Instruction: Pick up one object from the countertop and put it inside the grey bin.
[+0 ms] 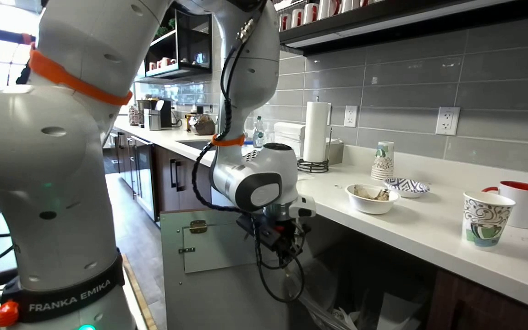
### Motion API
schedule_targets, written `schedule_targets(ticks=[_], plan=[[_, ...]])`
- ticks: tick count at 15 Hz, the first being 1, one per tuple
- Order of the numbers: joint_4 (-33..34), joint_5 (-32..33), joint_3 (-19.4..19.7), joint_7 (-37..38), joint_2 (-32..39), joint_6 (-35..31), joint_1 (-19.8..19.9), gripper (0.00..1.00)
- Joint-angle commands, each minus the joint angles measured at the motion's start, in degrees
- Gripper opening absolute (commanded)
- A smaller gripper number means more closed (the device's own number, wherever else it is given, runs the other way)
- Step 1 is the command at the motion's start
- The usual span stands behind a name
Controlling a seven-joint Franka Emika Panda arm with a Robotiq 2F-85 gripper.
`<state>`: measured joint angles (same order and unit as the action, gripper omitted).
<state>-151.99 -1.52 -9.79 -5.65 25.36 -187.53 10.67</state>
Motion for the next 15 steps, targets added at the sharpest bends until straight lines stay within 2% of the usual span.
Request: schedule_targets(ticks=[1,6,11,15], plan=[[4.56,3.79,-1.34,0.88,8.55,-4.98,4.79,0.00],[10.98,7.43,-1.35,1.82,16.83,-8.74,7.81,0.00],[19.09,8.38,-1.11,2.24,23.19,-8.42,7.77,0.00],[25.63,8.57,-2.33,2.49,27.92,-8.06,8.77,0.00]])
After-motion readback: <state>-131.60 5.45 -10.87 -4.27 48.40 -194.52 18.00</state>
